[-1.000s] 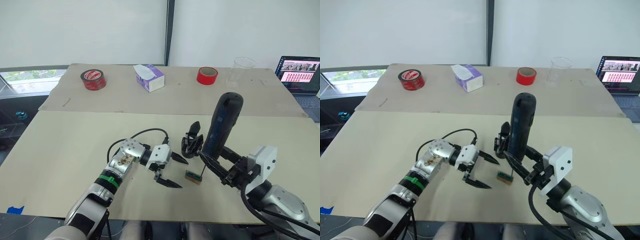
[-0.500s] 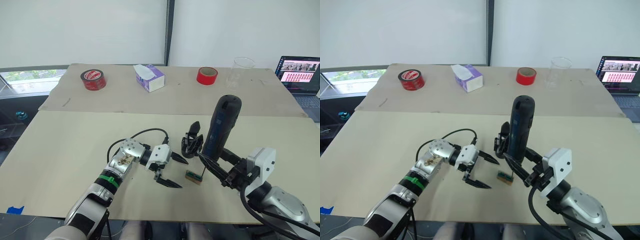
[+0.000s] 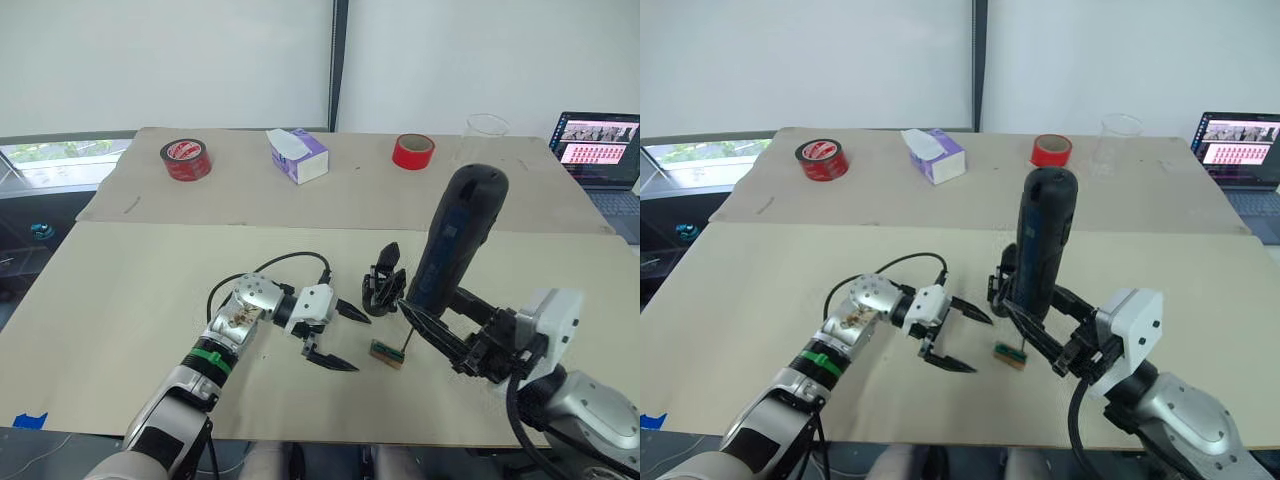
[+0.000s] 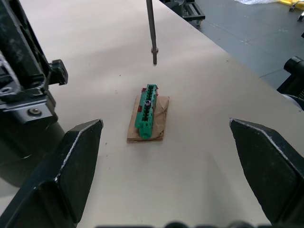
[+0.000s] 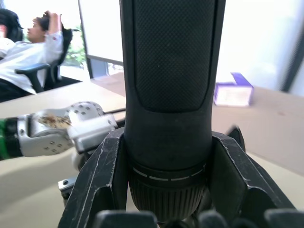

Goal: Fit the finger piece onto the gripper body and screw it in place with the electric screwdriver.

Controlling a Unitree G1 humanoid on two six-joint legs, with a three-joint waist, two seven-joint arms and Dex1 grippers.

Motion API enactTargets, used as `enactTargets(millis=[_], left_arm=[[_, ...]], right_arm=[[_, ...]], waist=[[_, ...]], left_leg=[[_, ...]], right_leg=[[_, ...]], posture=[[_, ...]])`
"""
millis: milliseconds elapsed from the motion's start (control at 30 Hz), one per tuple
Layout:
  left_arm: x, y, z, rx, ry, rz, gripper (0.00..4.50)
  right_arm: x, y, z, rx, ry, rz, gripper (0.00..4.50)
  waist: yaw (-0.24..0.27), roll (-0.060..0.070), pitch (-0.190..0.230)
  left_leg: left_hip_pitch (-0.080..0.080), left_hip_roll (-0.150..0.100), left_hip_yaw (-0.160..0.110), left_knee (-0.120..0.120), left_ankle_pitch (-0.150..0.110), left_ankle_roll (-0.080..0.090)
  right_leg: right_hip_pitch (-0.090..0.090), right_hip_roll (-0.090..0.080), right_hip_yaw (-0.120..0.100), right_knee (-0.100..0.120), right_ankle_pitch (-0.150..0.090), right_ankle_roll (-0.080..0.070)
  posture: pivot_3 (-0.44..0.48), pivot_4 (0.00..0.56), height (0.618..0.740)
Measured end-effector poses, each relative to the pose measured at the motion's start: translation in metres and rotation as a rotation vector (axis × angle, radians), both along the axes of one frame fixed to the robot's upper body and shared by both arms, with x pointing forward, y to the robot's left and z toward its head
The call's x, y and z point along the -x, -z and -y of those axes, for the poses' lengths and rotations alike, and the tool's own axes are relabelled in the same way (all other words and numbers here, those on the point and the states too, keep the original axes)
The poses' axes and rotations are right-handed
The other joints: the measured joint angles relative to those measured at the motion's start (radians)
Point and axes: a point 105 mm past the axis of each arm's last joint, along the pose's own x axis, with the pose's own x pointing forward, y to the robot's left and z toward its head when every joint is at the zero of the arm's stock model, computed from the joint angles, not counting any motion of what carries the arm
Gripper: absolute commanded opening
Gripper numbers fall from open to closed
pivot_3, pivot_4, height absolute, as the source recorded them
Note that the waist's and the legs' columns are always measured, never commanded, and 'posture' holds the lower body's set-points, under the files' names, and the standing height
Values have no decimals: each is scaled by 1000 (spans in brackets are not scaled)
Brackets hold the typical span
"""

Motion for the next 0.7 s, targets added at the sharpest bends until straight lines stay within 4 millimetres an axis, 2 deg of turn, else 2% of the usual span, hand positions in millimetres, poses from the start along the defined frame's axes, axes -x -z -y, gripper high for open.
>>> enactTargets(millis=[200,267,367,533,633,700], left_arm=[[0,-10,-20,-14,-50,-77,4500],[1,-16,-24,-10,-60,-86,4500],[-4,-20,-31,-2,-99,-92,4500],[-18,-27,-37,11,-166,-79,4500],[-30,-33,-35,32,-196,-56,4500],[-36,-33,-33,38,-211,-36,4500]], right_arm=[[-2,-27,-19,-47,-132,-5,1904],[-13,-40,-28,-71,-181,-7,1904],[-32,-48,-34,-81,-210,-54,1904],[-60,-59,-37,-57,-197,-104,1904],[-73,-70,-36,-27,-177,-89,1904],[-80,-70,-34,2,-166,-88,1904]], waist=[[-3,0,0],[-4,-1,0],[-1,-1,0],[1,-1,0],[2,-1,0],[2,-1,0]], left_leg=[[0,1,0,0,0,-1],[1,0,0,0,1,-1],[0,0,0,0,1,-1],[-3,0,1,1,2,-3],[-3,0,2,1,2,-3],[-3,0,2,1,2,-3]], right_leg=[[0,0,0,0,0,0],[0,0,0,0,0,0],[-1,0,0,0,1,-1],[-1,-1,-1,-1,1,-1],[-1,-1,-1,-1,1,-1],[-1,-1,-1,-1,1,-1]], posture=[[0,150,740],[0,150,740],[0,150,740],[0,150,740],[0,150,740],[0,150,740]])
